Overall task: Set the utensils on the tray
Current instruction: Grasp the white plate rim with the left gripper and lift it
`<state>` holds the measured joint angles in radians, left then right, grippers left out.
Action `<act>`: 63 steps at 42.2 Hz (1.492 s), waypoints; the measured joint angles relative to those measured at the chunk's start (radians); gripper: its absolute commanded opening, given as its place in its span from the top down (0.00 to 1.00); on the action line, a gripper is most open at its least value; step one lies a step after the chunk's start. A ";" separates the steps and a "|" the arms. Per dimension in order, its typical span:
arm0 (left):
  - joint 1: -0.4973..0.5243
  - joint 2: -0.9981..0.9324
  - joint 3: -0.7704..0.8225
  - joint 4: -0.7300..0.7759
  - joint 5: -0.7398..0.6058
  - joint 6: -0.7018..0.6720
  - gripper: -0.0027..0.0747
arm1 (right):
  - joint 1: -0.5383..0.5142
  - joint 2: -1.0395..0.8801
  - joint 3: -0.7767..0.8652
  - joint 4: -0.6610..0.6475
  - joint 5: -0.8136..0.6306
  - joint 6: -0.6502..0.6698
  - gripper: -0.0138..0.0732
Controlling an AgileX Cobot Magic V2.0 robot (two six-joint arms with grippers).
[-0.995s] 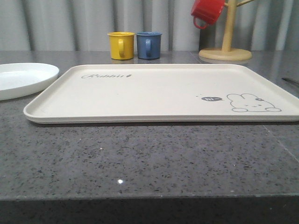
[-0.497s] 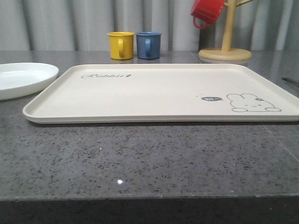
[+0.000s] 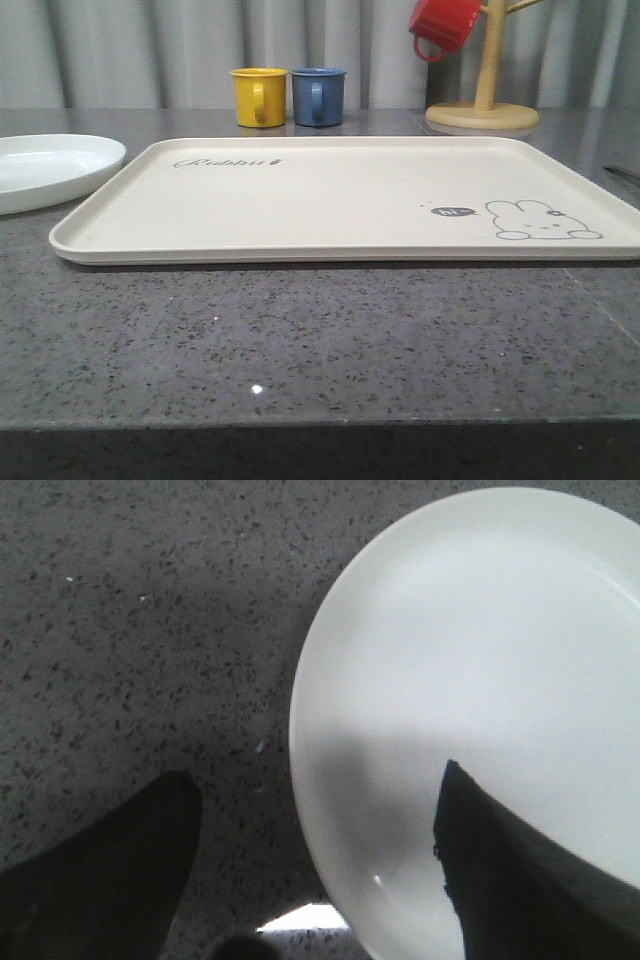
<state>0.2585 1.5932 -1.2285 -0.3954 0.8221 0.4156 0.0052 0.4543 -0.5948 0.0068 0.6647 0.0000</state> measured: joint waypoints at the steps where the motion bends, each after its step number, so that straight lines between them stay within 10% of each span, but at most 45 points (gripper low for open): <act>1: 0.000 0.012 -0.007 -0.004 0.000 0.003 0.41 | 0.000 0.000 0.000 0.000 0.000 0.000 0.29; 26: 0.000 0.124 -0.051 -0.021 -0.003 0.022 0.67 | 0.000 0.000 0.000 -0.007 0.000 0.000 0.29; 40: 0.004 0.144 -0.059 -0.020 0.014 0.028 0.98 | 0.000 0.000 0.000 -0.007 0.000 0.000 0.29; 63: -0.072 0.082 -0.180 -0.067 0.124 0.045 0.99 | 0.000 0.000 0.000 -0.007 0.000 0.000 0.29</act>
<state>0.1860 1.6755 -1.4088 -0.4628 0.9458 0.4607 0.0052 0.4543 -0.5948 0.0000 0.6647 0.0000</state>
